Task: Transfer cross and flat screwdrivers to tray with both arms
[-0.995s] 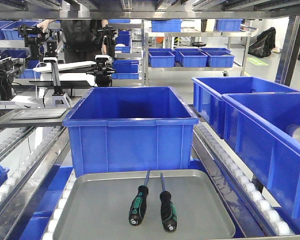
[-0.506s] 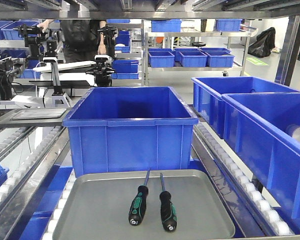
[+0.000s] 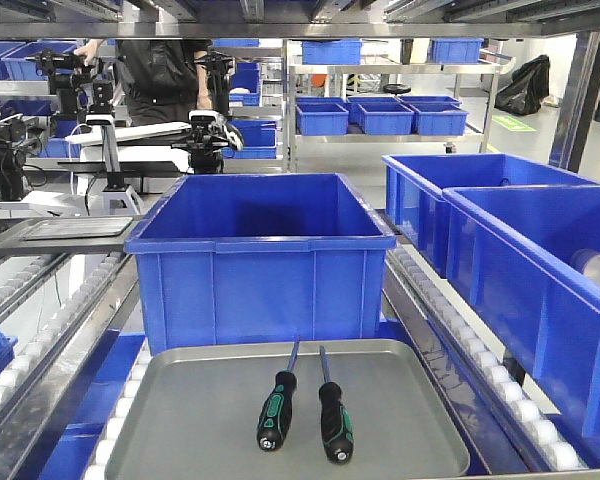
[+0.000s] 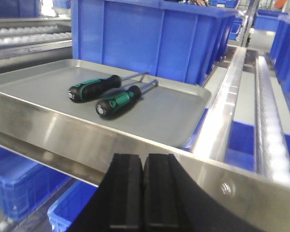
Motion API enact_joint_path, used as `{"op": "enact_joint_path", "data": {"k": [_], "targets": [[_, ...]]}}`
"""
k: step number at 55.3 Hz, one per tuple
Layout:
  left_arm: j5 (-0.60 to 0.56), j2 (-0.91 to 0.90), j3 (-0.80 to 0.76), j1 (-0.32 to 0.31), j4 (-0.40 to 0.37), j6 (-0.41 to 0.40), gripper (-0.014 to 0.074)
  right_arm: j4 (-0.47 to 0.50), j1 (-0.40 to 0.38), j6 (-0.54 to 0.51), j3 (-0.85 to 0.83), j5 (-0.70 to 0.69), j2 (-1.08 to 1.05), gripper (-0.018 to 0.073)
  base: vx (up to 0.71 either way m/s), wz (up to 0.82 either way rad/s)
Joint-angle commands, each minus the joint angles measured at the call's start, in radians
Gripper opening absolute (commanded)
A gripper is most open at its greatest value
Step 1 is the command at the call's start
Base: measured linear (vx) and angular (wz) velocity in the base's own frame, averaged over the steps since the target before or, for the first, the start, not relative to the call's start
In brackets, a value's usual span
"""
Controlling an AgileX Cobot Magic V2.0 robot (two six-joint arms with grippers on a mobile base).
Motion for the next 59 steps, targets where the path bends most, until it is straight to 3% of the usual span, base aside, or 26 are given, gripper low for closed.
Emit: {"op": "enact_joint_path", "data": {"k": [1,10,15,59], "targets": [[-0.074,-0.014,-0.026,-0.002,-0.001,-0.010,0.0000,0.046,-0.067,-0.015,0.044,-0.081,-0.074,-0.0005,0.00,0.00],[-0.074,-0.014,-0.026,-0.002,-0.002,-0.010,0.0000,0.050,-0.262,0.008,0.256,-0.134,-0.315,-0.0005,0.00,0.00],[-0.074,-0.014,-0.026,-0.002,-0.002,-0.010,0.0000,0.049,-0.314,0.007,0.297,-0.073,-0.425,-0.0005,0.00,0.00],[-0.073,-0.013,-0.026,-0.002,-0.002,-0.010,0.0000,0.046,-0.315,0.004,0.298,-0.070,-0.414,-0.0005,0.00,0.00]]}}
